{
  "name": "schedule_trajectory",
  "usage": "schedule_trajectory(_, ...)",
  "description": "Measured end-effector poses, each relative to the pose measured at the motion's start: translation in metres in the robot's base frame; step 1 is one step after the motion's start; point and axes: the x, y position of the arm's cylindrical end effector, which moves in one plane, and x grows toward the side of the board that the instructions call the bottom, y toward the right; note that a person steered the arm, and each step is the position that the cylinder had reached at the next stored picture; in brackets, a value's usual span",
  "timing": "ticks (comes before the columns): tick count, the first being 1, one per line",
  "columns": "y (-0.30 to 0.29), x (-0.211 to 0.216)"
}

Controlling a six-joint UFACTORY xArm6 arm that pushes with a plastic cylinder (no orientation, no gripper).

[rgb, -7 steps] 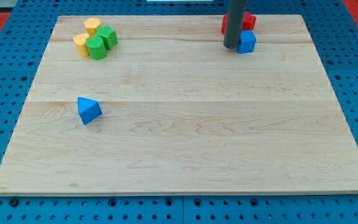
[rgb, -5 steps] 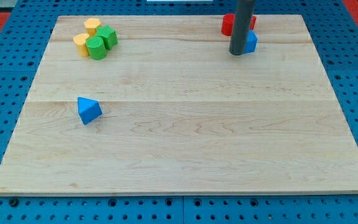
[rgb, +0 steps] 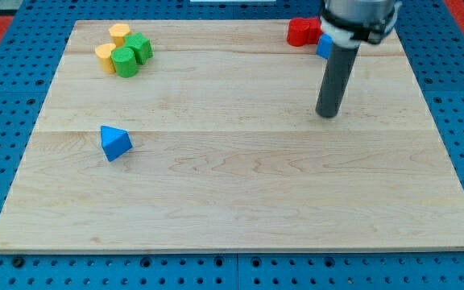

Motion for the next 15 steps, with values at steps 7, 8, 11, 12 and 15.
schedule_trajectory(7,-0.212,0.072)
schedule_trajectory(8,-0.212,0.072)
schedule_trajectory(11,-0.276,0.072)
schedule_trajectory(12,-0.276,0.072)
schedule_trajectory(15,-0.272,0.072)
